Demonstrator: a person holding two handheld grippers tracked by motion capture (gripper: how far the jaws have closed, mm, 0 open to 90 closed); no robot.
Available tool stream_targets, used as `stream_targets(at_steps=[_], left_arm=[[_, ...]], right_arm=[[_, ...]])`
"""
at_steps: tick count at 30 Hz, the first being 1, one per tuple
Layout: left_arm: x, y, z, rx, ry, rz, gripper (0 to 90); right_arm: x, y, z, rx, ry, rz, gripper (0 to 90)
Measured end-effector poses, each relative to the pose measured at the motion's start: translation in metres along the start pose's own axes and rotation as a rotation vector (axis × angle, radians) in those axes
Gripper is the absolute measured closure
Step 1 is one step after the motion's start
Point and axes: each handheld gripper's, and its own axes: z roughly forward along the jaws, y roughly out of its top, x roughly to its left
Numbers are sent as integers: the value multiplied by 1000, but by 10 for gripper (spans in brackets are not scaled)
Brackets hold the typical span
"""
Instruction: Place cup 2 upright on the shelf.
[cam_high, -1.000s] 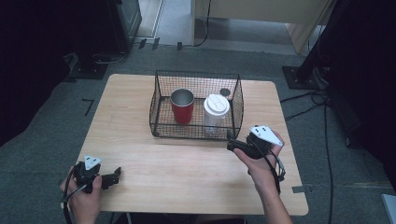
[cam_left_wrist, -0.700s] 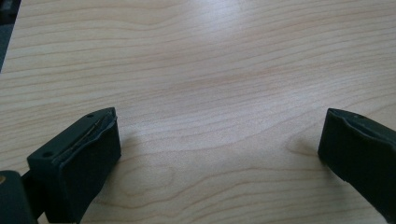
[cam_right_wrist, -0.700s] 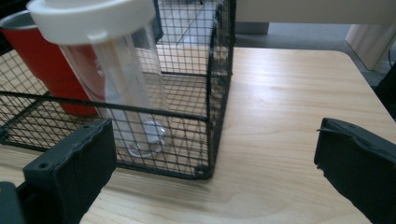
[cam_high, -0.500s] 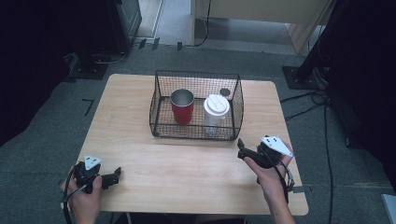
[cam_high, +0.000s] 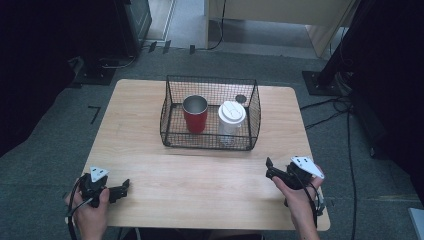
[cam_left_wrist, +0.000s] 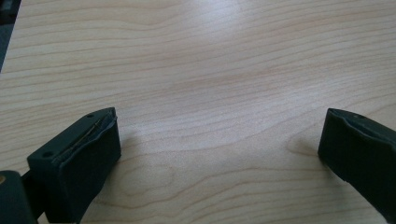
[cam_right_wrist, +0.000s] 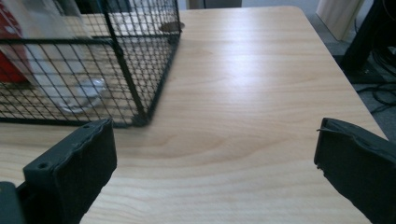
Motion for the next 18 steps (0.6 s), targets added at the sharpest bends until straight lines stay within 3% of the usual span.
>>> stream_targets(at_steps=[18], left_arm=[[0,0,0,0,0,0,0]], right_arm=[[-43,-34,-8,64,-91,24,0]])
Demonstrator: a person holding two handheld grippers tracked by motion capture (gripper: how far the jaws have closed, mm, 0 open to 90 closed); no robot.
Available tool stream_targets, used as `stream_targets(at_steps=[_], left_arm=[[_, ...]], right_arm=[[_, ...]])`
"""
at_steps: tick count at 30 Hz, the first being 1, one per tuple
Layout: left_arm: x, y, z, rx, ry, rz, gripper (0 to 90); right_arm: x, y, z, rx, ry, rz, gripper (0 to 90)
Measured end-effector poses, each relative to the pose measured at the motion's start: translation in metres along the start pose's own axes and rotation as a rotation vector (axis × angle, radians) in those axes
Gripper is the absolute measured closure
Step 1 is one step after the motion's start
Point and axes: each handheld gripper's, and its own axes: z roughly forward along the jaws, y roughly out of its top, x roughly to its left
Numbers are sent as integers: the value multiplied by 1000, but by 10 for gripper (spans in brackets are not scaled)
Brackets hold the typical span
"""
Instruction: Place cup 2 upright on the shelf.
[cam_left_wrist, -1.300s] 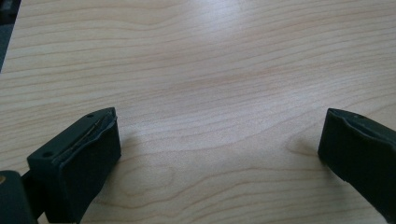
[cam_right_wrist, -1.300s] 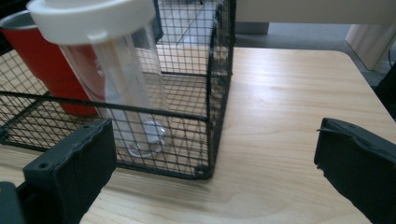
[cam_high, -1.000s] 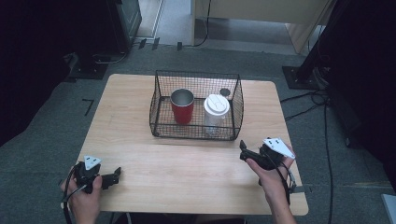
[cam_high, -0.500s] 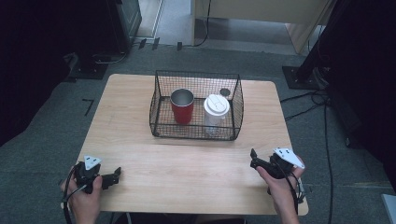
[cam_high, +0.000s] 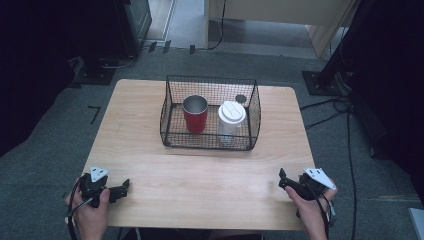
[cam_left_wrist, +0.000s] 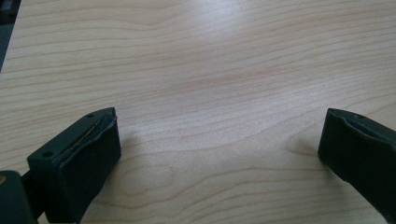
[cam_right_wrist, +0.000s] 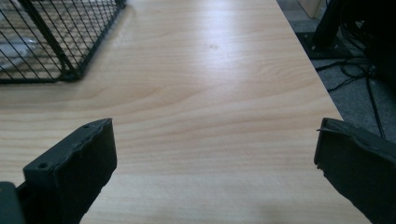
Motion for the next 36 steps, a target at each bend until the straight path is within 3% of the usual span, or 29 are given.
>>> stream_targets(at_steps=[14,19,22,25,29,33,36], left_arm=[[0,0,0,0,0,0,0],[0,0,0,0,0,0,0],[0,0,0,0,0,0,0],[0,0,0,1,0,0,0],[0,0,0,1,0,0,0],[0,0,0,-1,0,-1,0],[0,0,0,0,0,-1,0]], right_arm=[[-22,-17,-4,53,-40,9,0],[-24,-19,-4,87,-70,-17,0],[-25,-20,-4,125,-78,-46,0],[-26,-21,-1,197,-92,-79,0],[-27,-21,-1,204,-82,-67,0],[-29,-20,1,223,-9,-66,0],[-28,-20,1,224,-10,-67,0]])
